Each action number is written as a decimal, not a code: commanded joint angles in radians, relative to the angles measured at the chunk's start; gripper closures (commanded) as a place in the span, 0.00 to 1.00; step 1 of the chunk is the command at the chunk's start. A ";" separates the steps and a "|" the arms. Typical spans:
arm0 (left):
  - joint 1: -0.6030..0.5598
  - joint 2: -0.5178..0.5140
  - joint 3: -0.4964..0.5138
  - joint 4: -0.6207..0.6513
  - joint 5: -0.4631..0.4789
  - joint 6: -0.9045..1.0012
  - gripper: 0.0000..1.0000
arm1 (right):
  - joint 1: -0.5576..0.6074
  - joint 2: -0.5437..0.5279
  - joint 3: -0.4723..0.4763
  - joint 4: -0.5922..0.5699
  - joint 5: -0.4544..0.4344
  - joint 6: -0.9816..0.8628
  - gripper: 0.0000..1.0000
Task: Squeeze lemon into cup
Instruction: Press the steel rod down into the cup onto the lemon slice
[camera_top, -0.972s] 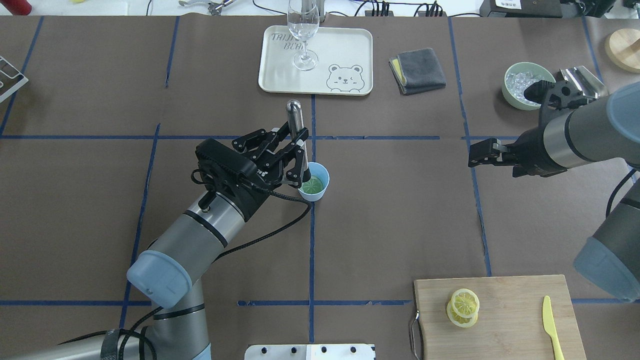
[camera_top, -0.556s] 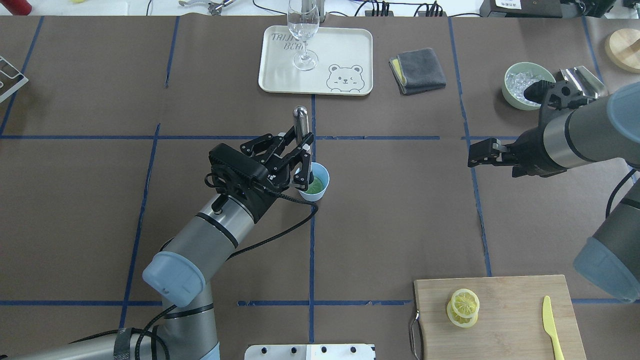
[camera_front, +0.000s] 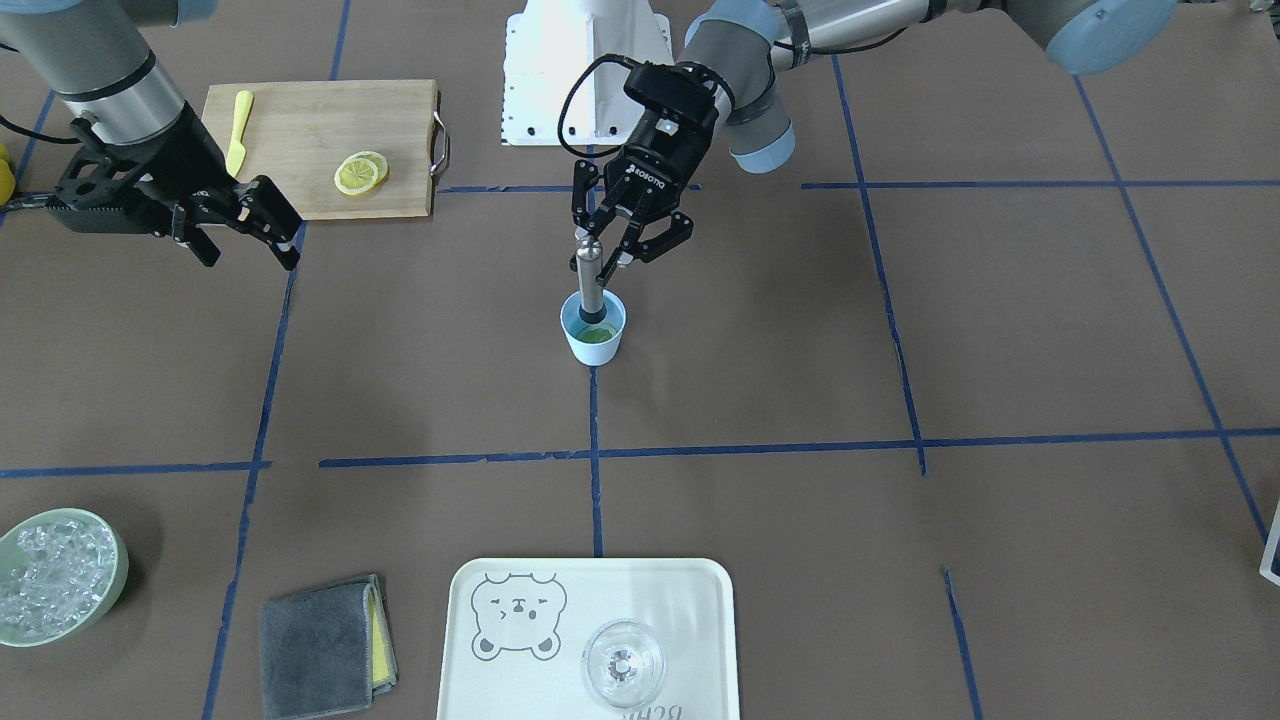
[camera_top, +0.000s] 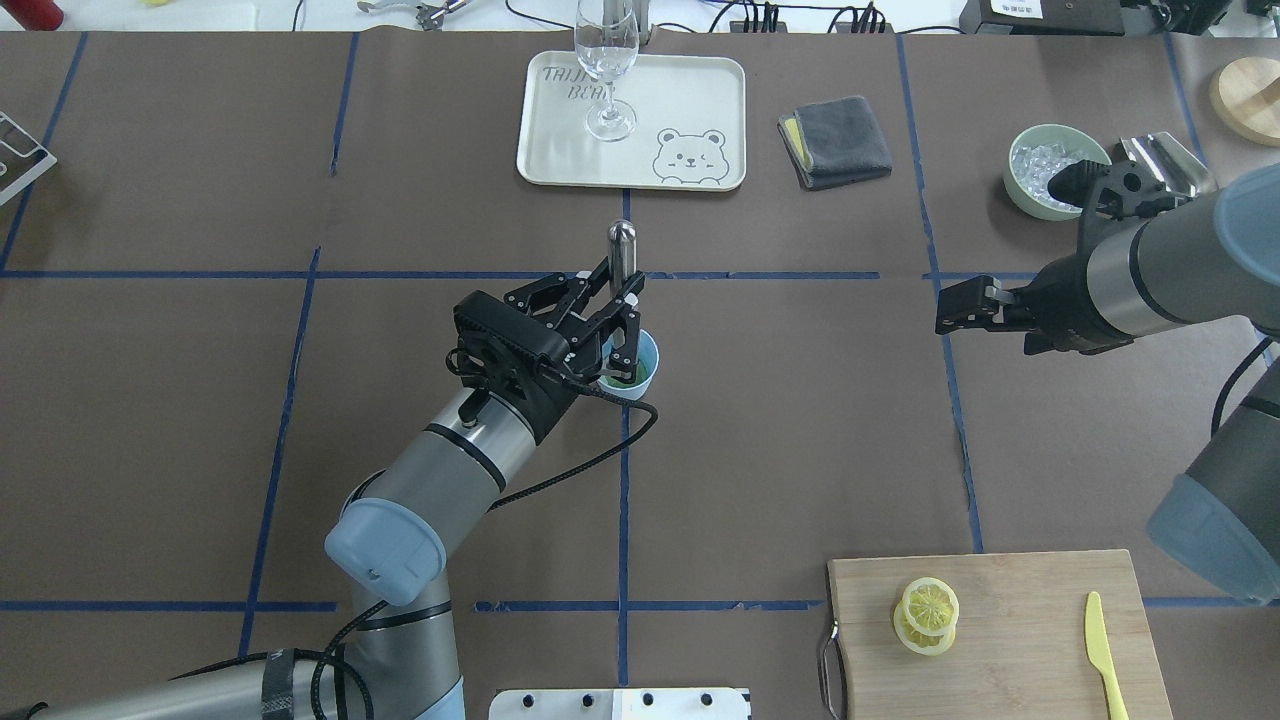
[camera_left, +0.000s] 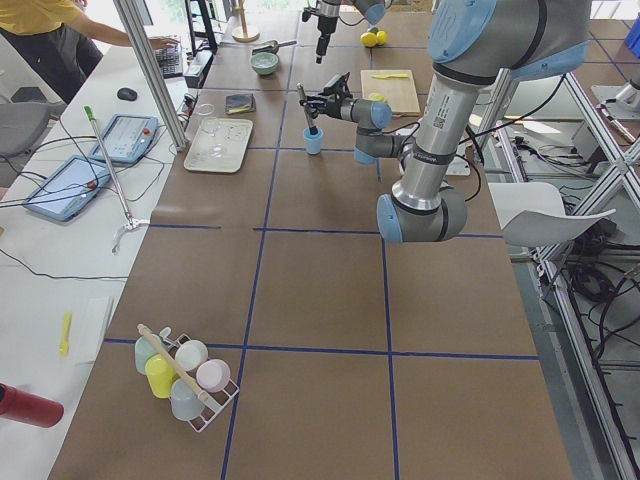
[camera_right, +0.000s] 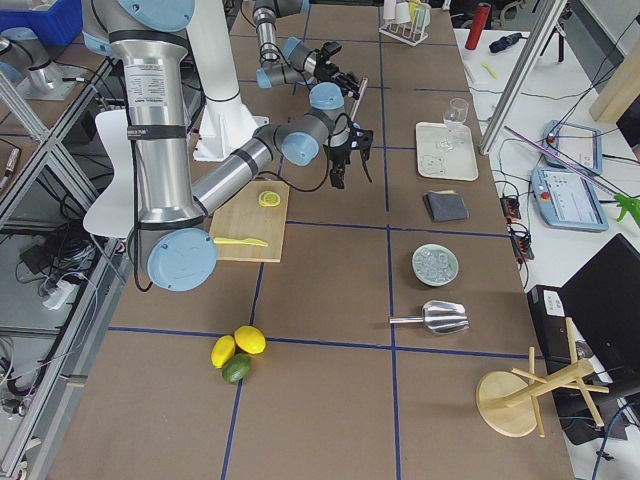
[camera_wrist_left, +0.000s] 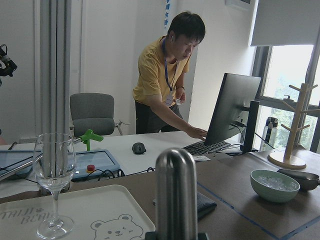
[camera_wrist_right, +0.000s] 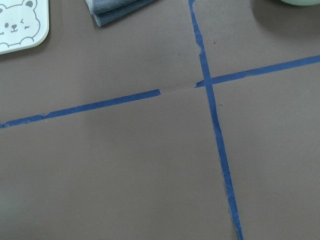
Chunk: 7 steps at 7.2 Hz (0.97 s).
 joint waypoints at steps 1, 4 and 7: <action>0.001 -0.007 0.051 -0.009 -0.001 -0.002 1.00 | -0.001 0.003 -0.002 0.001 0.000 0.000 0.00; 0.019 -0.008 0.086 -0.010 -0.001 -0.002 1.00 | -0.002 0.007 -0.006 0.001 0.000 -0.003 0.00; 0.033 -0.005 0.096 -0.041 -0.001 -0.002 1.00 | -0.002 0.007 -0.005 0.001 0.000 -0.004 0.00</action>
